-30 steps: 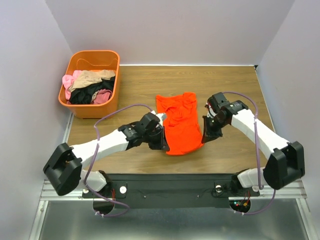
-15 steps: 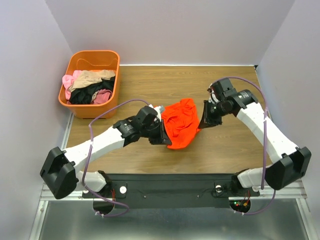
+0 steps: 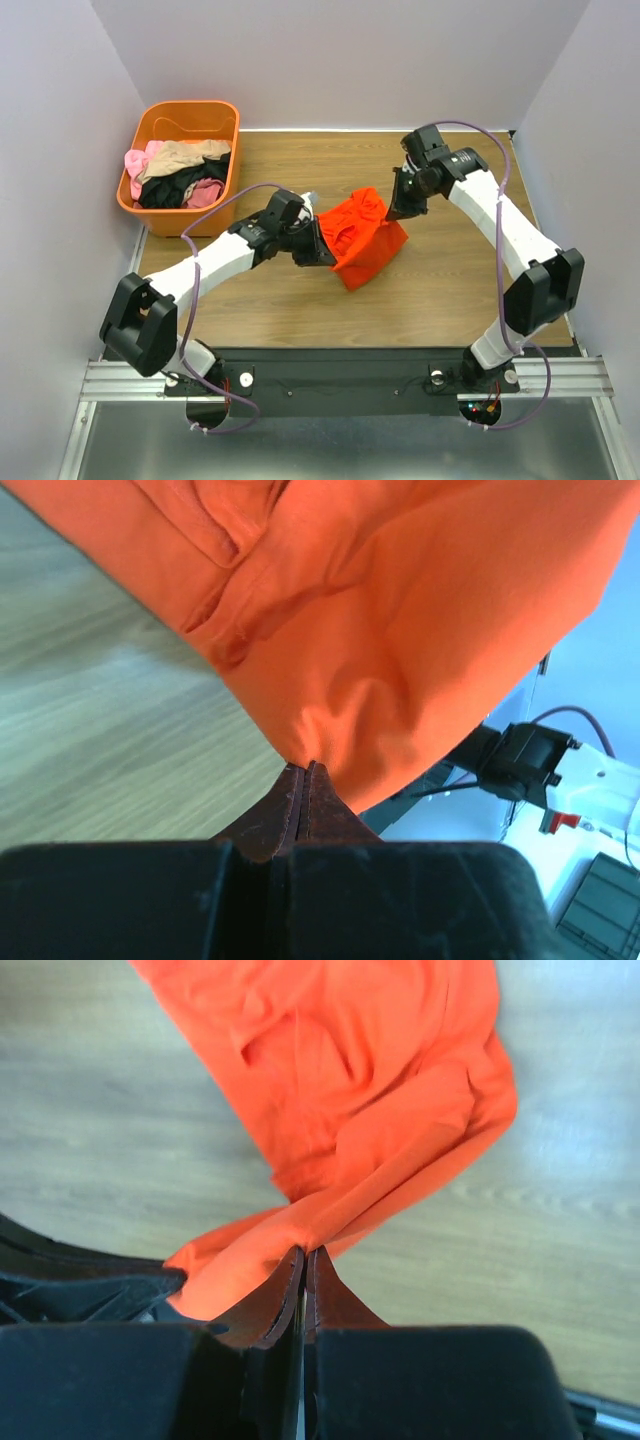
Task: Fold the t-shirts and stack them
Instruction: Fold the tshirt
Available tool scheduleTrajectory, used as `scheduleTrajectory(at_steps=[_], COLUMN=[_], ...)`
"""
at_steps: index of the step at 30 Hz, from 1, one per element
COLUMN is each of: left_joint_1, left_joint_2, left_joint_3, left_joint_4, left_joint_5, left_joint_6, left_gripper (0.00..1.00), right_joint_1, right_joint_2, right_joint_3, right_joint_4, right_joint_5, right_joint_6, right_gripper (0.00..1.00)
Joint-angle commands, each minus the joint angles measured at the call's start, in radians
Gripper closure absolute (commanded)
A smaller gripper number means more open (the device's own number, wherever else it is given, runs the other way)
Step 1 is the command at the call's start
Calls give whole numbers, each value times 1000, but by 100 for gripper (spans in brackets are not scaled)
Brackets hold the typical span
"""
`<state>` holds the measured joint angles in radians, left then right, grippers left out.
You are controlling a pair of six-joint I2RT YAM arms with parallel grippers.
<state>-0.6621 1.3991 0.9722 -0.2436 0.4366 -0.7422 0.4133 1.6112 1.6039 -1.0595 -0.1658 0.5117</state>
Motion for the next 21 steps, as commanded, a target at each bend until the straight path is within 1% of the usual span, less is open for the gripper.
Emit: scheduleTrajectory(at_steps=[1, 12, 21], left_joint_1=[56, 139, 200], left_joint_2=[14, 98, 212], left_joint_3=[62, 121, 181], left_joint_4=[40, 93, 98], left_joint_5=[39, 83, 119], left_joint_6=[43, 47, 86], left_gripper=[100, 100, 100], right_joint_1=[4, 2, -13], right_joint_2=[50, 225, 389], right_joint_3=[93, 292, 455], right_joint_4=[62, 81, 87], right_joint_5=[71, 109, 114], right_joint_6=[-32, -65, -87], right_gripper=[100, 99, 100])
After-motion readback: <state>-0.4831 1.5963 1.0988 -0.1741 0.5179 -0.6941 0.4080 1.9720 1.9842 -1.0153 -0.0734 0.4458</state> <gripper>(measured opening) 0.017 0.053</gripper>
